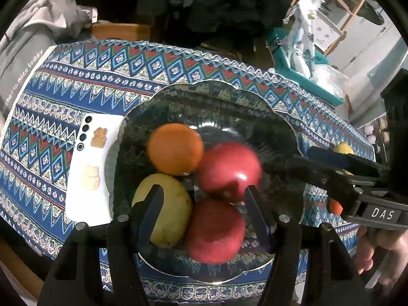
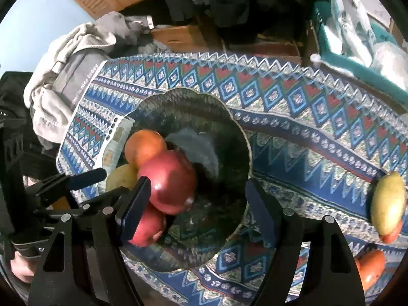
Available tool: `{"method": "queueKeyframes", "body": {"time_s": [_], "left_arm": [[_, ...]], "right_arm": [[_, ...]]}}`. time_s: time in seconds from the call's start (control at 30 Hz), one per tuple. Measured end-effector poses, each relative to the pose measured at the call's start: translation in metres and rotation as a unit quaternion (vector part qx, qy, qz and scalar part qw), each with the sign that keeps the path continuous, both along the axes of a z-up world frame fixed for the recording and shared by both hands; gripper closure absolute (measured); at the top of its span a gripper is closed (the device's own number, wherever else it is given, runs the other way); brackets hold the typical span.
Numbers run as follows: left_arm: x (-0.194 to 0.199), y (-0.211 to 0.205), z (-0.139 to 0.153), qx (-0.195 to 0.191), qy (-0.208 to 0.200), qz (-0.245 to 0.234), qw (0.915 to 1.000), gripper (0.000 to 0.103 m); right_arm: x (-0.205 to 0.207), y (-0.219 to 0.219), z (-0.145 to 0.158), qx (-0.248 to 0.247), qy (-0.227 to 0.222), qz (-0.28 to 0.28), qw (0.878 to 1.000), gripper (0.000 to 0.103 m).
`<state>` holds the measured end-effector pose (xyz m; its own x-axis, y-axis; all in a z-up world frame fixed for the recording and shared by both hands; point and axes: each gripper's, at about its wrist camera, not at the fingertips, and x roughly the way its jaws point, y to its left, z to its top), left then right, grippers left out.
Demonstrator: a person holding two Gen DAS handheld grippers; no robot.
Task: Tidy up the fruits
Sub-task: 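Lower the orange and apple into the glass bowl and open both tools, then move both tools back over the remaining pear and oranges on the cloth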
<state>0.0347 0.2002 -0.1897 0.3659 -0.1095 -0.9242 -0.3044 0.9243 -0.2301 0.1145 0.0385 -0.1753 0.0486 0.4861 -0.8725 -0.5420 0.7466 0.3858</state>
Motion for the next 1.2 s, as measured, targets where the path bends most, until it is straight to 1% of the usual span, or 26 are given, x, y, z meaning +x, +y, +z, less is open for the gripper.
{"method": "queueKeyframes", "body": {"time_s": [0.13,0.23,0.43,0.57,0.7,0.73,0.77,0.9,1.03,1.2], "left_arm": [[-0.001,-0.007,0.008,0.005,-0.004,-0.008,0.9999,0.035],[-0.002,-0.013,0.016,0.003,-0.01,-0.013,0.9999,0.031],[-0.005,-0.028,0.036,0.017,-0.032,-0.034,0.9988,0.031],[-0.008,-0.038,0.049,0.014,-0.047,-0.044,0.9979,0.03],[-0.011,-0.052,0.064,0.029,-0.064,-0.058,0.9958,0.03],[-0.011,-0.056,0.067,0.031,-0.069,-0.061,0.9953,0.027],[-0.012,-0.06,0.07,0.03,-0.073,-0.065,0.9948,0.024],[-0.014,-0.077,0.08,0.029,-0.083,-0.082,0.9928,0.023],[-0.014,-0.094,0.083,0.034,-0.084,-0.1,0.9908,0.023],[-0.011,-0.117,0.081,0.042,-0.075,-0.123,0.9886,0.023]], "right_arm": [[-0.002,-0.008,0.014,-0.004,-0.019,-0.004,1.0,0.026],[-0.003,-0.016,0.024,-0.006,-0.03,-0.011,0.999,0.026],[-0.014,-0.03,0.046,-0.036,-0.081,-0.012,0.996,0.025],[-0.022,-0.043,0.059,-0.043,-0.1,-0.014,0.994,0.025],[-0.028,-0.058,0.07,-0.045,-0.111,-0.022,0.993,0.025],[-0.029,-0.063,0.072,-0.046,-0.113,-0.025,0.992,0.025],[-0.03,-0.067,0.075,-0.047,-0.116,-0.027,0.992,0.025],[-0.034,-0.086,0.084,-0.05,-0.126,-0.036,0.99,0.021],[-0.037,-0.105,0.088,-0.055,-0.129,-0.044,0.989,0.021],[-0.037,-0.134,0.089,-0.056,-0.122,-0.058,0.989,0.021]]}}
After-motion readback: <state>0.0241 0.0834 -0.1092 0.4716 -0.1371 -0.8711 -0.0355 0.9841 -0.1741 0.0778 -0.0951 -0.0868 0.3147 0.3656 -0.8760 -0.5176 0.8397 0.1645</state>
